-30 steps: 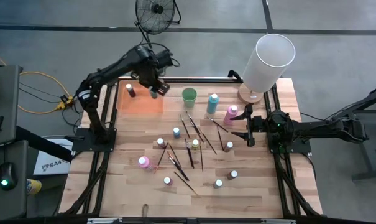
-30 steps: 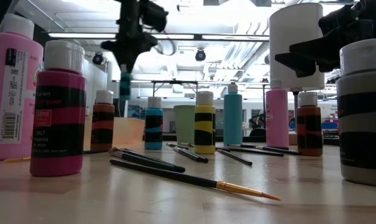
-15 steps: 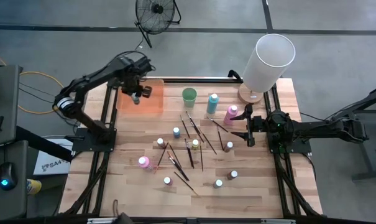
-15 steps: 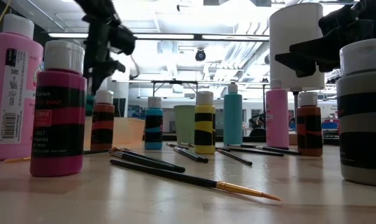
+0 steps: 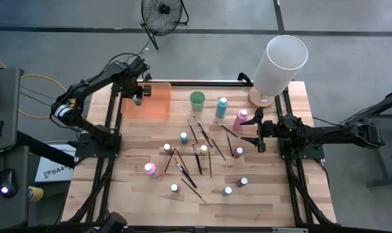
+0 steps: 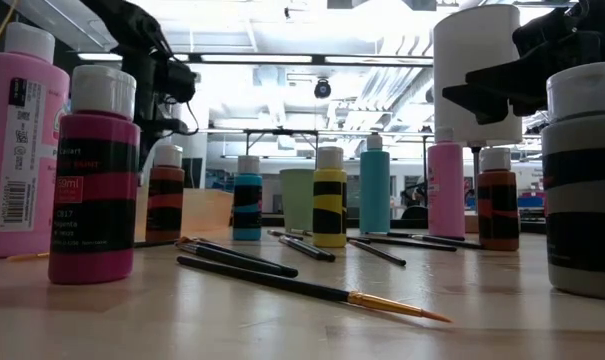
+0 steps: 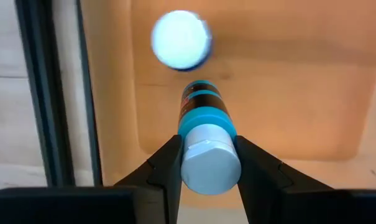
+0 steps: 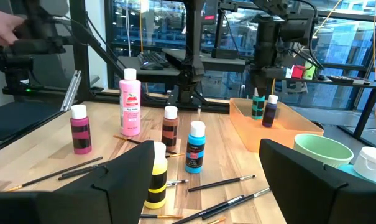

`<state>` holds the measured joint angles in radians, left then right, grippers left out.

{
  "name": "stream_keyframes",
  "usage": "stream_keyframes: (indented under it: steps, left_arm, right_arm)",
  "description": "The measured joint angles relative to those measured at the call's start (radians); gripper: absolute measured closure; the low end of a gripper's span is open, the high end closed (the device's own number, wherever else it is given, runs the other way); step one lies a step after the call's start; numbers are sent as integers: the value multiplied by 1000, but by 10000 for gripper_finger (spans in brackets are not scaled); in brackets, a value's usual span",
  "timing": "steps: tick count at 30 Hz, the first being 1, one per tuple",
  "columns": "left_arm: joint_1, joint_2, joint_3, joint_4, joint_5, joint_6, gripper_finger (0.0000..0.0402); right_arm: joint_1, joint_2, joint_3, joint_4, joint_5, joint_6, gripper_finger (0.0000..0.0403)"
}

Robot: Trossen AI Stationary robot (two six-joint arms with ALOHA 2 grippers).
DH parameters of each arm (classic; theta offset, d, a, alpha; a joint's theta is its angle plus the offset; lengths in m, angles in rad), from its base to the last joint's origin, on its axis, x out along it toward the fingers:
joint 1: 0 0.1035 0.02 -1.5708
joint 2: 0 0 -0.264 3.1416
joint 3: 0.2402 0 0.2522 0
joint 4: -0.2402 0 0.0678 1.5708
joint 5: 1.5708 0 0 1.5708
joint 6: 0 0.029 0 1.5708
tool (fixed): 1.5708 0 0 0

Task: Pick & Place Paint Supplies
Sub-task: Put the light blue paint bottle into the orange bin

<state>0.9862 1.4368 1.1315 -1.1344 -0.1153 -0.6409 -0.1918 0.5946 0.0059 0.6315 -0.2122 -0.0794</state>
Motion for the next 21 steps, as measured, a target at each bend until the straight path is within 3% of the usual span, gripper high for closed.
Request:
stream_keyframes:
  steps: [21]
  left_arm:
    - [28,8,-10,32,4,-127,286]
  right_arm:
    - [0,0,0,0,0,0,117]
